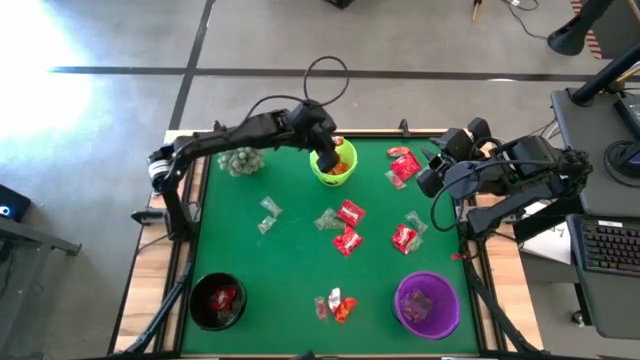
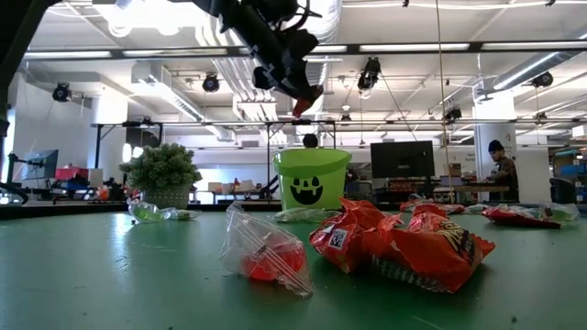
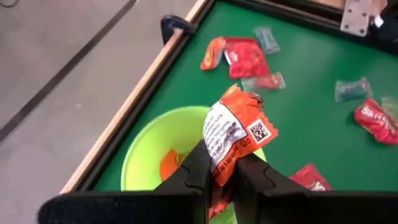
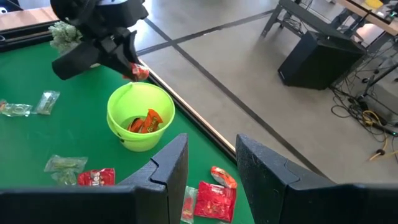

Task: Organize candy in baskets
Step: Put the orange chocolate bar into the green bucket, then put the red candy into the violet bucket

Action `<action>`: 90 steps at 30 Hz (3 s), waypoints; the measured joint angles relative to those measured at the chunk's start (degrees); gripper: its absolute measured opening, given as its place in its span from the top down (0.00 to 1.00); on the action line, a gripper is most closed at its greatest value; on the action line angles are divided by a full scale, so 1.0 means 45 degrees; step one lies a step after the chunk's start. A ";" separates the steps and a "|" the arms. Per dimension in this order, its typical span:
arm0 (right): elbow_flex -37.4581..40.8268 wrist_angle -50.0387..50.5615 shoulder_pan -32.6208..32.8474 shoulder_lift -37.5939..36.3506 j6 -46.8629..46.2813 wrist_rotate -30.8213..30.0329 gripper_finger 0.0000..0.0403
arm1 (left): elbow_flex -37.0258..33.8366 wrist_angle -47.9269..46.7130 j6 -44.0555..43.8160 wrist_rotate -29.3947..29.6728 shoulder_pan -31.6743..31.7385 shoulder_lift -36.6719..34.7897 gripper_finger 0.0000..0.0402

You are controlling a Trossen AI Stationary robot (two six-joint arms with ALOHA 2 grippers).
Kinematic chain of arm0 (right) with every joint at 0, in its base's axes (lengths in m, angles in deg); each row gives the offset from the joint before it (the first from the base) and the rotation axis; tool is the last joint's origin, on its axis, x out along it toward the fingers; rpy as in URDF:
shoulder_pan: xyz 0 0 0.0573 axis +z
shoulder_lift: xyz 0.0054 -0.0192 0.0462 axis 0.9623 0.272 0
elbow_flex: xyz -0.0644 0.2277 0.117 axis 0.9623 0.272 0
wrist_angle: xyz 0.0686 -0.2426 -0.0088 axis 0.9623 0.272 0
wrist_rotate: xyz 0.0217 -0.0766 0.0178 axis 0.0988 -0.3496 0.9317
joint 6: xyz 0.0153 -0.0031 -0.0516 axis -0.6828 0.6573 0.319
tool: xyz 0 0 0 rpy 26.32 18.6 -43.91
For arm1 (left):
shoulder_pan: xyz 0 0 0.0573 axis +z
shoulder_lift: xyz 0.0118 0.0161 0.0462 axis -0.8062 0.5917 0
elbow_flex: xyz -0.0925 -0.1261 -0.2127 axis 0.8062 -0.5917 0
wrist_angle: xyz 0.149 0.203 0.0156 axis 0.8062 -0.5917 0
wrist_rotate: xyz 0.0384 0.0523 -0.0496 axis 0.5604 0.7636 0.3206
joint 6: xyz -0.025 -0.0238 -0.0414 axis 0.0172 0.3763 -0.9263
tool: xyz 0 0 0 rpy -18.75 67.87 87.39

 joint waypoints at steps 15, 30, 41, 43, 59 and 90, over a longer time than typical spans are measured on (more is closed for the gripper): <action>0.0004 0.0000 0.0000 0.0000 0.0004 -0.0147 0.68 | 0.0015 -0.1269 0.0237 -0.0009 0.0449 -0.0188 0.66; 0.0434 -0.0068 -0.2679 0.0327 0.1115 -0.0595 0.70 | 0.0393 -0.5311 0.0272 -0.0005 0.0196 -0.2980 0.65; 0.0544 -0.0283 -0.5467 0.1488 0.1405 -0.0377 0.76 | 0.0062 -0.6391 0.0910 -0.0010 0.0172 -0.5158 0.65; 0.0544 -0.0402 -0.5651 0.1812 0.1379 -0.0119 0.76 | -0.0021 -0.6626 0.1011 -0.0010 0.0172 -0.5478 0.65; 0.0984 -0.0648 -0.7648 0.4371 0.0864 0.4371 0.62 | -0.0093 -0.7568 0.2267 -0.0020 0.0172 -0.6821 0.65; 0.7762 -0.6696 -1.0666 0.6037 0.3234 0.9967 0.65 | -0.0108 -0.7977 0.2229 -0.0024 0.0172 -0.6877 0.65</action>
